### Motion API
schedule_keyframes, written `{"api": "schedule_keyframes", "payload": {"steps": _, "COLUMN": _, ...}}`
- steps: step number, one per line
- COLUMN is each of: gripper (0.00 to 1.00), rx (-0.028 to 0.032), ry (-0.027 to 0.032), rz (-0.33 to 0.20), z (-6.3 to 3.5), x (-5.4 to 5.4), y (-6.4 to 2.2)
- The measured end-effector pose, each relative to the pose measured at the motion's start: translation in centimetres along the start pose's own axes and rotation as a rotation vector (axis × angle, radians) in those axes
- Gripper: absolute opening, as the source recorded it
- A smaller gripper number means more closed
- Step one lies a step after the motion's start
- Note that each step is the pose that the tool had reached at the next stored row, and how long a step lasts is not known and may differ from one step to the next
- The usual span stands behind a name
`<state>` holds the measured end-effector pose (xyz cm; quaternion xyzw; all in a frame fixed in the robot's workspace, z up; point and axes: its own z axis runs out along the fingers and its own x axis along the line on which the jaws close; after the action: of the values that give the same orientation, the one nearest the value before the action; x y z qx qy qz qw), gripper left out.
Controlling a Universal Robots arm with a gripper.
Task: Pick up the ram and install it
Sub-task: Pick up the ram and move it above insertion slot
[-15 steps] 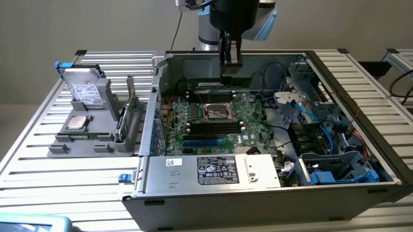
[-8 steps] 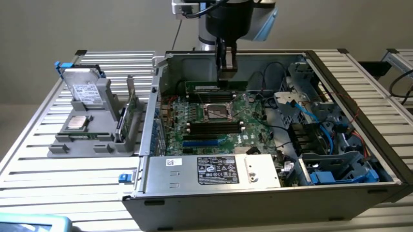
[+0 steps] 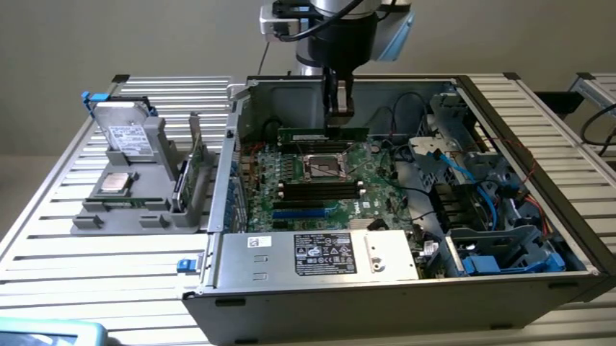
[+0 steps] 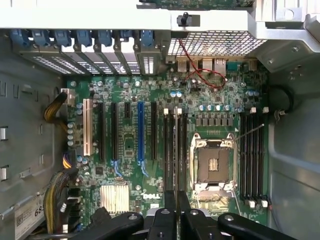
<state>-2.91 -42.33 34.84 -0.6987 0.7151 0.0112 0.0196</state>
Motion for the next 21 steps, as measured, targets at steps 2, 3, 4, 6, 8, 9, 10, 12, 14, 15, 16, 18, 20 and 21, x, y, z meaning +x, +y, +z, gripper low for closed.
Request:
{"api": "schedule_keyframes", "payload": {"steps": 2, "gripper": 0.14, "rx": 0.0001, "ry": -0.0002, "rz": 0.000, "z": 0.37, "x": -0.1, "y": -0.18}}
{"api": "schedule_keyframes", "payload": {"steps": 3, "gripper": 0.14, "rx": 0.0000, "ry": -0.0001, "rz": 0.000, "z": 0.55, "x": -0.1, "y": -0.29}}
{"api": "schedule_keyframes", "payload": {"steps": 4, "gripper": 0.14, "rx": 0.0000, "ry": 0.0001, "rz": 0.000, "z": 0.74, "x": -0.1, "y": -0.41}}
{"api": "schedule_keyframes", "payload": {"steps": 6, "gripper": 0.14, "rx": 0.0000, "ry": -0.0001, "rz": 0.000, "z": 1.11, "x": -0.1, "y": -0.63}}
{"api": "schedule_keyframes", "payload": {"steps": 8, "gripper": 0.14, "rx": 0.0000, "ry": 0.0000, "rz": 0.000, "z": 1.47, "x": -0.1, "y": -0.75}}
{"api": "schedule_keyframes", "payload": {"steps": 9, "gripper": 0.14, "rx": 0.0000, "ry": 0.0004, "rz": 0.000, "z": 1.60, "x": -0.1, "y": -0.72}}
{"api": "schedule_keyframes", "payload": {"steps": 10, "gripper": 0.14, "rx": -0.0001, "ry": 0.0007, "rz": 0.000, "z": 1.59, "x": -0.2, "y": -0.70}}
{"api": "schedule_keyframes", "payload": {"steps": 12, "gripper": 0.14, "rx": 0.0000, "ry": 0.0007, "rz": 0.000, "z": 1.60, "x": -0.2, "y": -0.67}}
{"api": "schedule_keyframes", "payload": {"steps": 14, "gripper": 0.14, "rx": -0.0001, "ry": 0.0006, "rz": 0.000, "z": 1.60, "x": -0.2, "y": -0.63}}
{"api": "schedule_keyframes", "payload": {"steps": 15, "gripper": 0.14, "rx": 0.0000, "ry": 0.0006, "rz": 0.000, "z": 1.60, "x": -0.2, "y": -0.61}}
{"api": "schedule_keyframes", "payload": {"steps": 16, "gripper": 0.14, "rx": -0.0001, "ry": 0.0006, "rz": 0.000, "z": 1.60, "x": -0.2, "y": -0.59}}
{"api": "schedule_keyframes", "payload": {"steps": 18, "gripper": 0.14, "rx": -0.0001, "ry": 0.0006, "rz": 0.000, "z": 1.60, "x": -0.2, "y": -0.55}}
{"api": "schedule_keyframes", "payload": {"steps": 20, "gripper": 0.14, "rx": 0.0000, "ry": 0.0005, "rz": 0.000, "z": 1.61, "x": -0.3, "y": -0.51}}
{"api": "schedule_keyframes", "payload": {"steps": 21, "gripper": 0.14, "rx": 0.0000, "ry": 0.0006, "rz": 0.000, "z": 1.61, "x": -0.3, "y": -0.49}}
